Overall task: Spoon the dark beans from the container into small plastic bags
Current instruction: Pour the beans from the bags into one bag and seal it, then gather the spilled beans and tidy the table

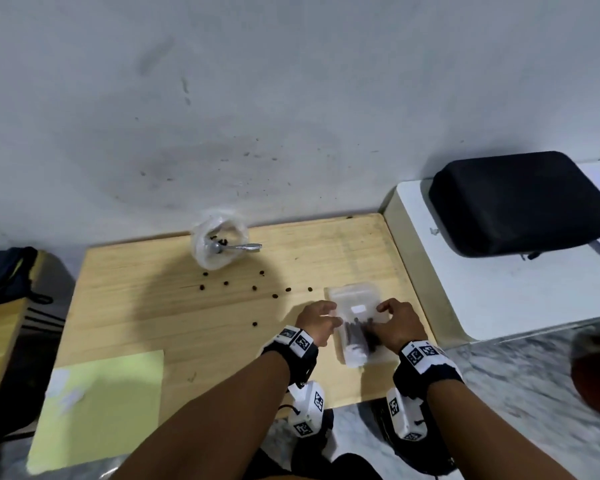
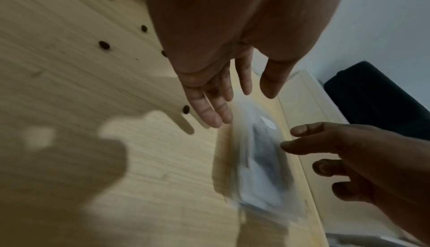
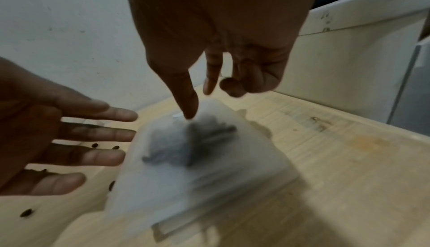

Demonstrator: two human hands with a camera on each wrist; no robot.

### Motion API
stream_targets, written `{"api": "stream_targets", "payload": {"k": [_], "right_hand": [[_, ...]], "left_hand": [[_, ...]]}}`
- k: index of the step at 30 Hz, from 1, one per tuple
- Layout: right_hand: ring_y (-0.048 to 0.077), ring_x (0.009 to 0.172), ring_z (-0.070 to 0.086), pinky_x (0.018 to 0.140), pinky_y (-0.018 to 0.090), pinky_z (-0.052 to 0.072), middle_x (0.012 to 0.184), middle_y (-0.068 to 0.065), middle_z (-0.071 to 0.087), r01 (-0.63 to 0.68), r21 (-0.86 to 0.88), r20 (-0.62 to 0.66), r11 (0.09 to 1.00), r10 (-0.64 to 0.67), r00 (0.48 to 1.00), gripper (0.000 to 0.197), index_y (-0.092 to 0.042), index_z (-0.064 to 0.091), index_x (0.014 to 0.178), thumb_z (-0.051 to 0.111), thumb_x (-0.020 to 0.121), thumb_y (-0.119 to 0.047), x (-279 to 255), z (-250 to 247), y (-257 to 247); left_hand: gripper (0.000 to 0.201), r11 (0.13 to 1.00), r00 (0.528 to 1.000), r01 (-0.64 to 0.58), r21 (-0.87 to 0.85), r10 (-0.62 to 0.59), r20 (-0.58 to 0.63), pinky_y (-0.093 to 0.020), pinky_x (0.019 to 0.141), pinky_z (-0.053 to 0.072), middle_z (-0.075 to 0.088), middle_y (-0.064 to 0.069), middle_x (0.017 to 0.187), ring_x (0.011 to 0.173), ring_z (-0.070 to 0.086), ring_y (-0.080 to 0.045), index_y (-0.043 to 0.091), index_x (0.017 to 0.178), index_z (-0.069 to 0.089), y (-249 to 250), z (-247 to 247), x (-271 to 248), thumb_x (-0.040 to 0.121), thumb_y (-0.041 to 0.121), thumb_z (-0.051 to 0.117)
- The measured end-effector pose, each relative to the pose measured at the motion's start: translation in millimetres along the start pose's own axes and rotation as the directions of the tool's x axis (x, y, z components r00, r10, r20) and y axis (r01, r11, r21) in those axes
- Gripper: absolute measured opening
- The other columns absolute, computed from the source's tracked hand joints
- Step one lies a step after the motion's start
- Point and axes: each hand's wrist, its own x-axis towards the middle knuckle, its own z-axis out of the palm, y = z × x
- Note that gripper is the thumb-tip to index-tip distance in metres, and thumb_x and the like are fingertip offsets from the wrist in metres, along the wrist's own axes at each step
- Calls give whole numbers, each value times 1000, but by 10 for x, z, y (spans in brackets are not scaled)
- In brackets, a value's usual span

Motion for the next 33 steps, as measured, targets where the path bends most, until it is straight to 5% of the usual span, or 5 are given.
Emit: {"api": "stream_targets", "payload": {"k": [5, 10, 14, 21, 33], "right_hand": [[25, 104, 58, 78, 28, 39, 118, 4, 55, 200, 98, -122, 975, -188, 975, 25, -22, 62, 99, 74, 78, -16, 24, 10, -411], [21, 98, 56, 81, 29, 42, 106, -3, 56, 357, 140, -95, 924, -346, 933, 19, -25, 61, 91, 74, 80, -16, 107, 267, -1197], [22, 99, 59, 87, 32, 48, 110, -3, 60, 390, 180, -27, 903, -392, 920, 18, -23, 63, 92, 72, 80, -15, 168, 591, -1838], [27, 113, 57, 84, 28, 45, 126, 4, 57, 400, 27, 112, 916, -401, 909, 21, -26, 60, 95, 66, 82, -10, 424, 1011, -2584], [29, 85, 69, 73, 33, 58, 102, 7, 72, 311, -178, 236, 934, -267, 934, 25, -24, 70, 99, 55, 83, -11, 789, 1309, -2877]], "left_hand": [[22, 978, 954, -201, 47, 206, -218, -27, 63, 46, 63, -4, 116, 72, 58, -16, 24, 97, 66, 16, -540, -34, 82, 8, 65], [17, 914, 758, -341, 218, 405, -512, -32, 86, 49, 63, 0, 106, 89, 60, -17, 17, 94, 70, 173, -1428, -6, 78, 10, 70], [22, 846, 663, -314, 431, 521, -538, -30, 101, 38, 58, -3, 118, 116, 51, -21, 20, 96, 68, 297, -2096, 180, 75, 15, 73], [35, 684, 788, -146, 715, 517, -334, -40, 110, 29, 28, 8, 151, 141, 24, -16, 47, 100, 63, 490, -2682, 505, 68, 42, 76], [71, 384, 911, -125, 915, 410, -48, -47, 105, 33, 11, 6, 155, 142, 16, -23, 34, 132, 46, 555, -2654, 1123, 69, 45, 75]]}}
